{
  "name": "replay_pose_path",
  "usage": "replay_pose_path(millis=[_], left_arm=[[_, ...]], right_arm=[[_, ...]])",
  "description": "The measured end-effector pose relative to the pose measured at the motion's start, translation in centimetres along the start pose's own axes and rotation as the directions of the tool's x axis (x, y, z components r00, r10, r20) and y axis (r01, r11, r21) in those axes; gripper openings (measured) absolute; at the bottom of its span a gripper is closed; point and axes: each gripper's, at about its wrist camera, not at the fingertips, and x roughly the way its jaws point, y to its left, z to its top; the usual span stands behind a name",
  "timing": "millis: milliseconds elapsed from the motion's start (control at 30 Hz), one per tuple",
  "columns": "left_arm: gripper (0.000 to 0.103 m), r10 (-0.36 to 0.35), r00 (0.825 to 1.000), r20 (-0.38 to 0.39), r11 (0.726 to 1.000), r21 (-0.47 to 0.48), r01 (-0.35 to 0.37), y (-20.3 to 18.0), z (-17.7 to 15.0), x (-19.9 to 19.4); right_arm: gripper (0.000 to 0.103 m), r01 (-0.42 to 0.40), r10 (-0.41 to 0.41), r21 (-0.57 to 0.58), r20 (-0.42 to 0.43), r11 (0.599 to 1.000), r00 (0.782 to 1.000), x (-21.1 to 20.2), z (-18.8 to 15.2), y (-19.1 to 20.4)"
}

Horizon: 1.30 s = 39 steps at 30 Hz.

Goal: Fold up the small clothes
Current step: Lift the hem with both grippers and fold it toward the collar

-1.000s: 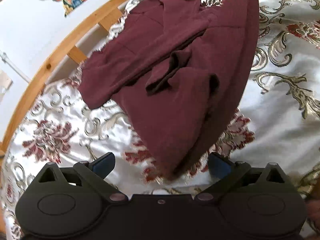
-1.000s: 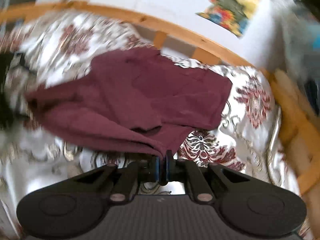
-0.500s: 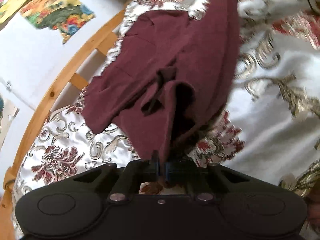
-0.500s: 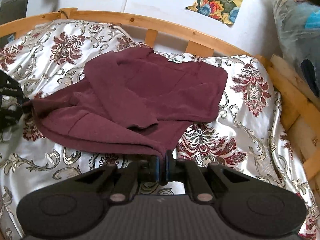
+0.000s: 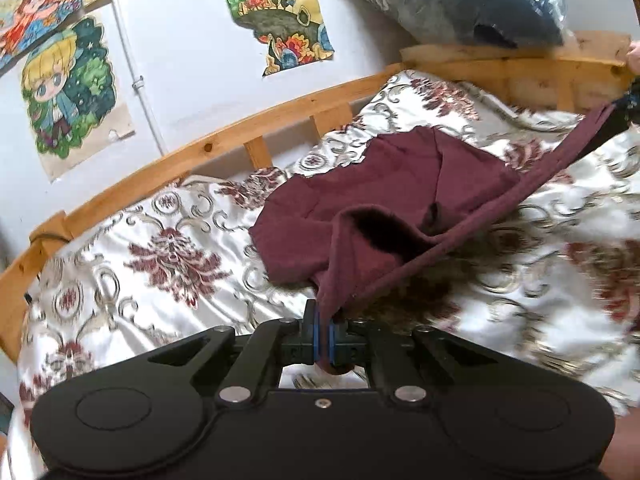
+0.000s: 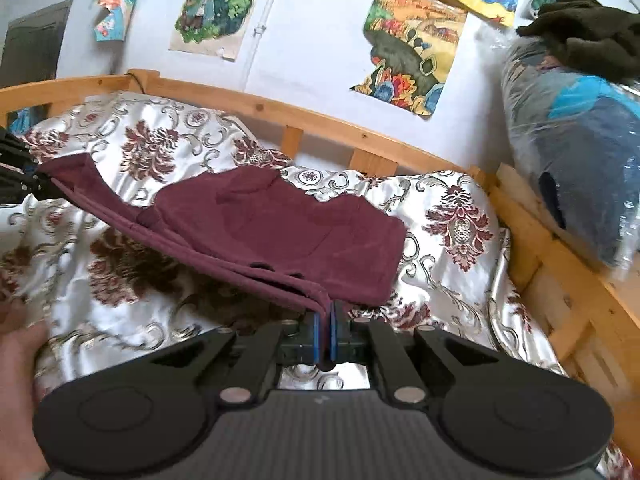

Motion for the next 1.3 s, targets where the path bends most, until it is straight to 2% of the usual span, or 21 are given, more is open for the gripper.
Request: replay_pose_path(millis=[67,267,367,467,567,700,767,900,1067,1200,1300], left_arm=[[0.004,-0.019,1.000,0.001,1.000,0.006,0.019,-0.3,-0.1,-2.0],[0.004,-0.067,0.997,0.024,0.997,-0.026,0.068,-0.5,0.6,-7.4],[0.004,-0.094,0.995,0.026,0.993,-0.074,0.096,0.3,1.7,-8.3],[0.004,-0.098,0.995,0.013,0.989,-0.108,0.099,1.0,3.4,-7.4],[0.004,-0.077,0.997,-0.022,0.986,-0.147,0.073,2.0,6.2,-4.4],[0.004,-0.042,0.992,-0.117,0.974,-0.228,0.015,4.0,10.4,1.3],[0.004,-0.013,0.987,-0.162,0.975,-0.222,-0.023,4.7,12.4,4.2],[0.004,0.024,0.973,-0.228,0.975,-0.211,-0.074,6.0,15.3,10.4],[0.004,0.050,0.955,-0.293,0.976,-0.188,-0.109,6.8,15.7,17.9],[0.004,0.027,0.921,-0.389,0.967,-0.225,-0.123,7.4,14.1,23.3],[0.005,0.013,0.907,-0.421,0.959,-0.251,-0.130,7.6,12.7,26.1]], right_arm=[[0.006,-0.002,0.002,0.017,0.002,1.000,1.000,-1.9,-0.2,0.2],[0.006,-0.006,0.002,0.055,0.079,0.998,0.997,-8.5,0.3,1.3],[0.006,0.001,-0.007,0.054,0.107,0.999,0.994,-9.6,0.9,1.1],[0.006,0.009,-0.016,0.065,0.119,0.998,0.993,-8.5,1.5,0.5],[0.007,0.036,-0.045,0.071,0.131,0.997,0.990,-5.5,2.1,-0.8],[0.007,0.094,-0.107,0.091,0.150,0.991,0.983,0.3,3.7,-2.6],[0.007,0.137,-0.148,0.076,0.166,0.988,0.975,3.8,4.7,-3.0],[0.007,0.170,-0.184,0.099,0.164,0.981,0.969,9.5,5.8,-4.1],[0.007,0.165,-0.180,0.126,0.114,0.978,0.977,16.4,5.8,-5.7],[0.007,0.128,-0.135,0.154,0.036,0.980,0.990,21.8,4.8,-6.5],[0.007,0.113,-0.113,0.166,-0.007,0.980,0.994,24.8,3.9,-6.6]])
